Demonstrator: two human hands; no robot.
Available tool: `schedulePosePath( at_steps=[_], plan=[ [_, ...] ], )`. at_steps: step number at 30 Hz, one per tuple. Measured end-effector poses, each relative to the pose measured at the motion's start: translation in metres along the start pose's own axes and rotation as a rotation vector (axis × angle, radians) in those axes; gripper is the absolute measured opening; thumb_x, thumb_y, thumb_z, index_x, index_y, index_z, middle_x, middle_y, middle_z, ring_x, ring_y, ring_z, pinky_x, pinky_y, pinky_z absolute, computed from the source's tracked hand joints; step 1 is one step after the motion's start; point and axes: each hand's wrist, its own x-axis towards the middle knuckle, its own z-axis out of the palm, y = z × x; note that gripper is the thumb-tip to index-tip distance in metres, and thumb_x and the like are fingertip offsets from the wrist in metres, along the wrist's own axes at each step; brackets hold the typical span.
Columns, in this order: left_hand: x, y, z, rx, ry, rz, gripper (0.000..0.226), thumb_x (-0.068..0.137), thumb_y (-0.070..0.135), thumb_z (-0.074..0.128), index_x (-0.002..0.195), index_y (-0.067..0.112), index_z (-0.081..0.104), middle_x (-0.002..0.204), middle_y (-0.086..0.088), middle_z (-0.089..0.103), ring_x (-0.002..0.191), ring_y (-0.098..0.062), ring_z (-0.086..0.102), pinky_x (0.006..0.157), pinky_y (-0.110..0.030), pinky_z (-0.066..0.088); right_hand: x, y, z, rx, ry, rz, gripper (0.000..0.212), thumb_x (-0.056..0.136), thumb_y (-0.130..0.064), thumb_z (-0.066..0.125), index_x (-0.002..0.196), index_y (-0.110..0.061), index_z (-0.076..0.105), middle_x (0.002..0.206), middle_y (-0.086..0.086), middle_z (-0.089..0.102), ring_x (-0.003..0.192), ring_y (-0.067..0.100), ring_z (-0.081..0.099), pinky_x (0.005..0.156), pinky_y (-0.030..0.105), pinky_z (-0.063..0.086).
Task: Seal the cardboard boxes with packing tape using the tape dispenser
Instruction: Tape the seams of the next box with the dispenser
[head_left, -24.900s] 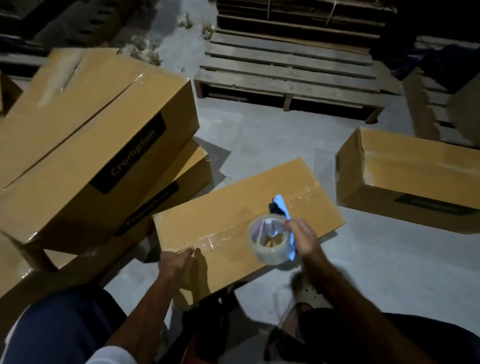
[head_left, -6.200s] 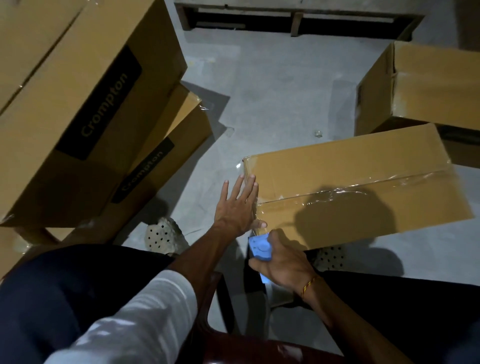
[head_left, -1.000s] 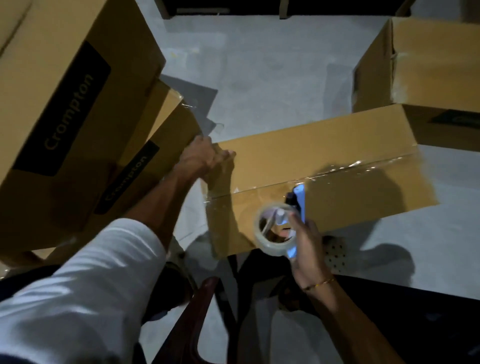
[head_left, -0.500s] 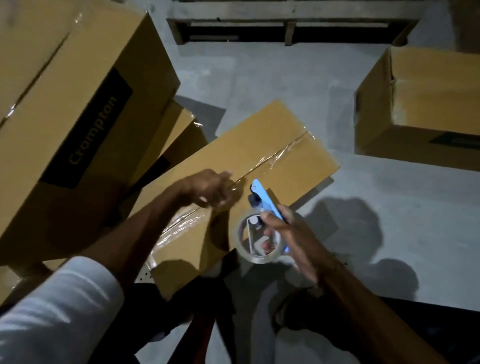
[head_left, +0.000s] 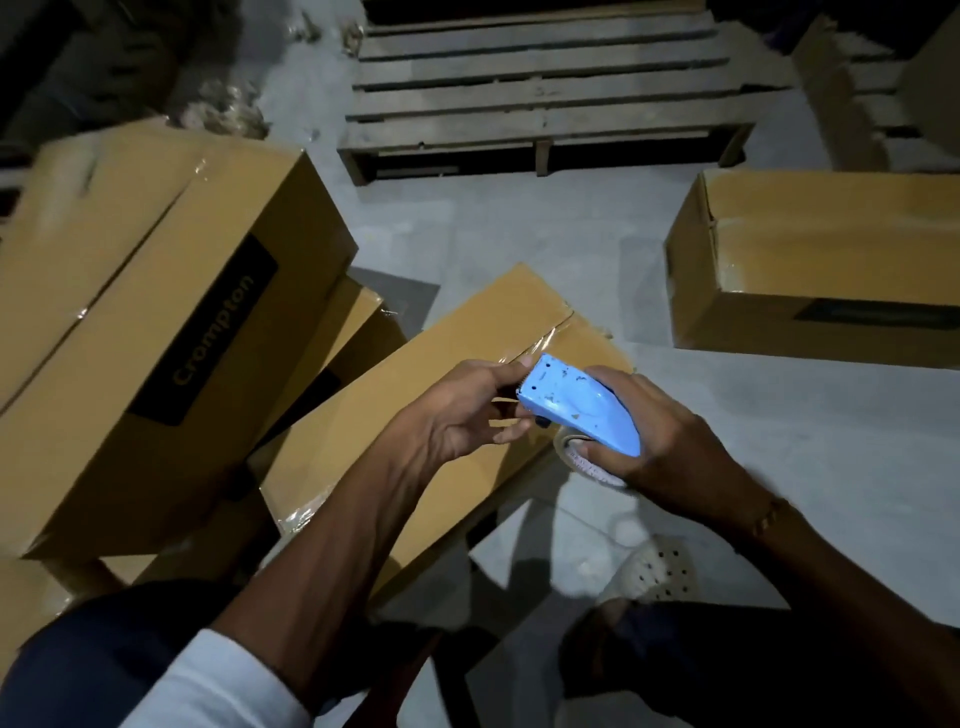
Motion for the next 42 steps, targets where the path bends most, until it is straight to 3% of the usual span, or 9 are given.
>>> schedulePosePath(
  at_steps=[4,7,10,13,19,25,29,38,42],
  plan=[
    [-0.014,0.005,0.003,0.021,0.042,0.062,0.018,0.098,0.023,0.063,0.095,0.010,0.075,0.087,-0.007,0.071,0.071,-0.017,0.063,0.068,-0.029,0.053,0.003,0.000,-0.002,0.012,-0.067,0.037,0.068,0.084,-0.043,0.072,0.142,-0.036,0.037,0.124,-0.007,0.051,0.107,0.020,0.058,0.083,0.040,0.052],
    [-0.024,0.007,0.005,0.056,0.063,0.146,0.019,0.097,0.018,0.063,0.087,0.010,0.077,0.087,-0.012,0.070,0.076,-0.021,0.060,0.065,-0.026,0.053,0.012,-0.001,-0.004,0.054,-0.098,0.062,0.069,0.081,-0.035,0.075,0.139,-0.037,0.037,0.127,-0.011,0.051,0.109,0.015,0.053,0.081,0.027,0.044],
    [-0.034,0.009,0.007,0.082,0.126,0.264,0.019,0.096,0.014,0.065,0.085,0.001,0.074,0.080,-0.019,0.062,0.076,-0.026,0.053,0.059,-0.023,0.052,0.015,-0.006,-0.009,0.358,-0.181,0.143,0.061,0.083,-0.027,0.077,0.133,-0.039,0.044,0.122,-0.021,0.055,0.109,0.003,0.055,0.083,0.010,0.039],
    [-0.047,0.015,0.007,0.071,0.171,0.280,0.022,0.095,0.017,0.067,0.083,-0.002,0.072,0.066,-0.012,0.061,0.079,-0.029,0.053,0.054,-0.021,0.051,0.013,-0.016,-0.014,0.670,-0.275,0.160,0.056,0.086,-0.023,0.077,0.132,-0.039,0.049,0.125,-0.018,0.059,0.116,0.003,0.057,0.097,0.023,0.045],
    [-0.084,0.015,0.008,-0.097,0.089,0.137,0.018,0.090,0.022,0.072,0.080,0.007,0.069,0.066,-0.003,0.057,0.072,-0.021,0.058,0.054,-0.023,0.052,-0.005,-0.034,-0.019,0.461,-0.119,0.049,0.061,0.084,-0.022,0.078,0.135,-0.035,0.047,0.133,-0.018,0.052,0.123,0.001,0.050,0.098,0.022,0.041],
    [-0.121,-0.011,0.020,-0.345,0.011,0.204,0.012,0.088,0.020,0.069,0.087,0.008,0.067,0.069,-0.003,0.067,0.070,-0.012,0.056,0.059,-0.017,0.050,-0.037,-0.062,-0.023,0.563,-0.042,0.009,0.060,0.086,-0.024,0.077,0.137,-0.035,0.047,0.136,-0.018,0.051,0.128,0.004,0.048,0.102,0.022,0.040],
    [-0.145,-0.022,0.025,-0.271,-0.002,0.244,0.010,0.090,0.015,0.068,0.090,0.005,0.064,0.084,-0.010,0.066,0.068,-0.012,0.056,0.059,-0.018,0.049,-0.067,-0.080,-0.021,0.571,0.012,0.023,0.058,0.086,-0.025,0.076,0.134,-0.040,0.046,0.130,-0.026,0.051,0.124,-0.002,0.048,0.093,0.008,0.038],
    [-0.176,-0.045,0.041,0.009,0.199,0.345,0.022,0.098,0.022,0.063,0.098,0.000,0.066,0.082,-0.010,0.065,0.066,-0.013,0.054,0.058,-0.022,0.049,-0.106,-0.089,-0.016,0.523,0.054,0.034,0.060,0.085,-0.026,0.077,0.132,-0.043,0.045,0.131,-0.027,0.051,0.123,0.000,0.049,0.095,0.018,0.043],
    [-0.186,-0.048,0.043,0.021,0.294,0.369,0.019,0.098,0.008,0.061,0.117,0.007,0.056,0.115,-0.029,0.064,0.072,-0.018,0.057,0.058,-0.023,0.053,-0.115,-0.098,-0.020,0.577,0.068,0.041,0.056,0.085,-0.028,0.076,0.130,-0.042,0.047,0.126,-0.031,0.051,0.121,-0.003,0.050,0.091,0.014,0.043]
  ],
)
